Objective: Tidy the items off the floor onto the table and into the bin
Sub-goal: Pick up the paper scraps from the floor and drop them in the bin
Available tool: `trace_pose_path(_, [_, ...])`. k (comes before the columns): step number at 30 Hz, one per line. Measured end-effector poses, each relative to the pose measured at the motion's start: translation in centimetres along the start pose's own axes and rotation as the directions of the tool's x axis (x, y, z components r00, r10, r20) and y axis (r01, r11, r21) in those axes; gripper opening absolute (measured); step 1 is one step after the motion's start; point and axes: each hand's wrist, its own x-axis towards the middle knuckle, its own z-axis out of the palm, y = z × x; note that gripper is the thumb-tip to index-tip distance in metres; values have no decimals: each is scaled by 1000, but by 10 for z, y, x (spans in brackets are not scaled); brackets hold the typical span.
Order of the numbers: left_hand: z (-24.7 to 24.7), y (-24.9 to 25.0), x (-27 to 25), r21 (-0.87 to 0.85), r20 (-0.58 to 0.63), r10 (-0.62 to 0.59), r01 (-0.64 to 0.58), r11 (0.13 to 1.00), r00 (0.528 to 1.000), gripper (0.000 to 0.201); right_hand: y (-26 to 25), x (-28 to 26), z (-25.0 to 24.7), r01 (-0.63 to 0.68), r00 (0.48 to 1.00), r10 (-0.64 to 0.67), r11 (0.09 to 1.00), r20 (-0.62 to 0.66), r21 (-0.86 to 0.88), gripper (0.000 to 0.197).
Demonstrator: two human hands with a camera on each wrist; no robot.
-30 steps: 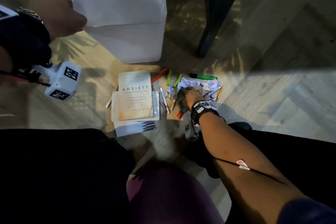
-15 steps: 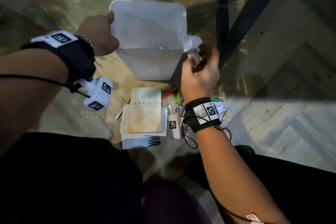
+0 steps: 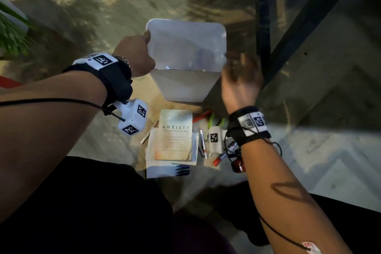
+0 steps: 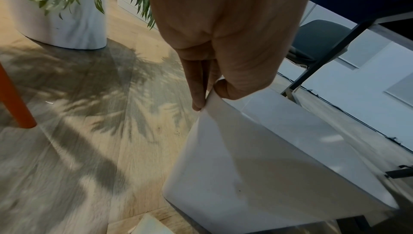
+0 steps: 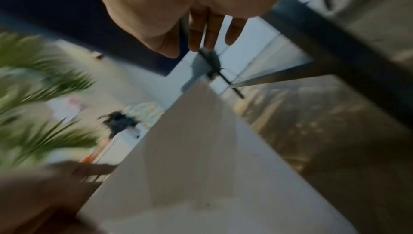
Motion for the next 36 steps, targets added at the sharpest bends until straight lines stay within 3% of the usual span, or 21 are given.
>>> trace_pose_path(2, [2,1,0,8,-11,3,-3,1000,1000,64,38,-5,-22,-211,968,222,973,-119,93,39])
trace_pose_path(3, [3,2,0,19,-17,14,-14,1000,1000,68,58,-8,-33,-335,925,346,938,-157,93,36])
trace_pose_path(5, [5,2,1,39,-20,31,-30,999,999,77,103,-18,-54,-581,787,582,811,-206,71,29])
trace_pose_path(6, [5,1,0,41,-26,30,-29,999,999,79,127,-25,-62,-653,733,648,755,-207,55,26])
trace_pose_path(8, [4,0,0,49,-41,34,-32,998,999,79,172,-47,-70,-732,676,722,681,-150,-19,26])
trace_pose_path(10, [6,0,0,72,-48,24,-21,997,999,78,202,-69,-72,-757,647,760,632,-62,-165,30])
trace_pose_path(12, [6,2,-1,82,-52,15,-10,997,999,83,218,-87,-67,-751,596,794,605,121,-264,36])
trace_pose_path(15, [5,4,-3,82,-53,9,-5,997,999,98,228,-100,-51,-636,528,774,633,349,-442,46])
trace_pose_path(19, [5,2,-2,69,-52,4,0,998,999,102,230,-101,-39,-452,472,775,622,419,-640,45])
trace_pose_path(23, [6,0,0,52,-67,-19,22,998,998,94,227,-101,-40,-409,498,806,545,322,-732,41])
trace_pose_path(26, [5,0,0,70,-55,-5,9,998,998,100,226,-104,-42,-408,523,789,565,324,-718,25])
trace_pose_path(29, [5,-4,2,103,-43,9,-4,995,999,91,218,-107,-43,-393,549,776,568,311,-723,21])
trace_pose_path(31, [5,-5,3,118,-41,13,-9,993,999,87,210,-105,-45,-456,585,762,592,277,-665,21])
trace_pose_path(34, [5,-3,4,127,-57,28,-20,992,998,82,178,-93,-43,-579,706,683,709,187,-401,14])
trace_pose_path(36, [3,-2,3,131,-52,25,-18,991,998,77,138,-76,-37,-565,804,587,804,96,-185,4])
